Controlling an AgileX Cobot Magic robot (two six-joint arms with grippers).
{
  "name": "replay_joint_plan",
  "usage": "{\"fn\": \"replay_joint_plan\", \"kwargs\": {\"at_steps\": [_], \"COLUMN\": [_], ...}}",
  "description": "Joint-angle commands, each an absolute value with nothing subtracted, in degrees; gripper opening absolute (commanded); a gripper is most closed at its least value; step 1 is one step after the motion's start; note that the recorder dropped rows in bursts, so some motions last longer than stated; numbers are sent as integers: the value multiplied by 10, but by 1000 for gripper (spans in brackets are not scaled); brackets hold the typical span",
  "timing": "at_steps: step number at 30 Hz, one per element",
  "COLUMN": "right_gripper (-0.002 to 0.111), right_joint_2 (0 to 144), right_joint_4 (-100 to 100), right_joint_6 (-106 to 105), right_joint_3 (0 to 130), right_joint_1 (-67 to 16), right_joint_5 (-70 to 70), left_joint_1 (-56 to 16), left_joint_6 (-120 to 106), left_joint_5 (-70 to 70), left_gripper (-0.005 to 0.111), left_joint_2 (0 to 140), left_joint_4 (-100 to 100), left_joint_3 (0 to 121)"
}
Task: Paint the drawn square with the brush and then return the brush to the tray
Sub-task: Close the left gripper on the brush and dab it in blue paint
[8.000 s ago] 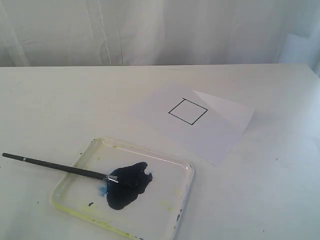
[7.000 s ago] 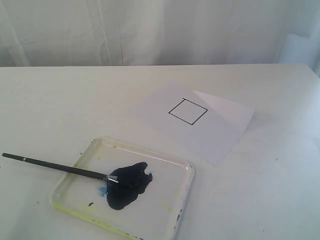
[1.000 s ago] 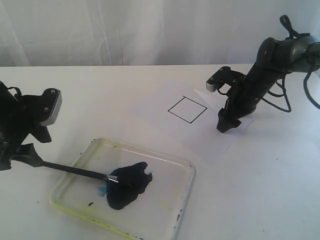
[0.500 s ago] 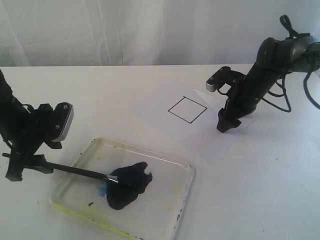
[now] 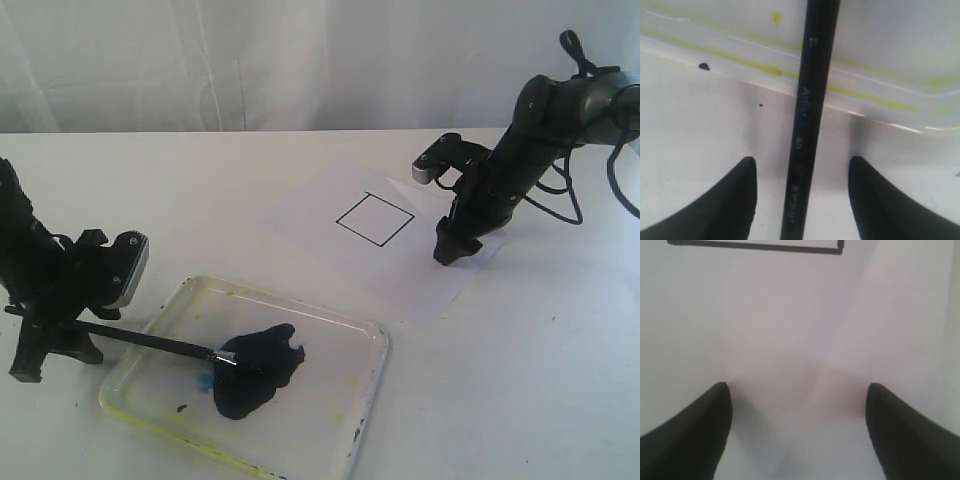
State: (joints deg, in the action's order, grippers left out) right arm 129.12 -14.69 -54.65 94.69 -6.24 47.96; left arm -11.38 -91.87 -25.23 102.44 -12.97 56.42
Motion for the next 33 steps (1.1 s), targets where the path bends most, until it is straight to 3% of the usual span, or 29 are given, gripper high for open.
{"fn": "replay_joint_plan", "kwargs": {"at_steps": [1, 5, 16, 33], "right_gripper": [70, 70, 70, 70], "right_joint_2": [1309, 1309, 1309, 1309], "right_joint_4": [-120, -120, -120, -120], "right_joint_6": [-553, -553, -553, -553], "right_joint_3": [937, 937, 937, 937], "right_joint_1": [-62, -62, -62, -62], "right_joint_5": [488, 488, 488, 488], "left_joint_1": [-117, -117, -117, -117], "left_joint_6": [-930, -937, -964, -976], "left_joint_5": [-249, -249, -248, -222], "left_gripper": [57, 49, 2, 0], "left_joint_2": [1029, 1029, 1029, 987], "left_joint_4": [-133, -133, -133, -128], "left_joint_3": [560, 560, 560, 561]}}
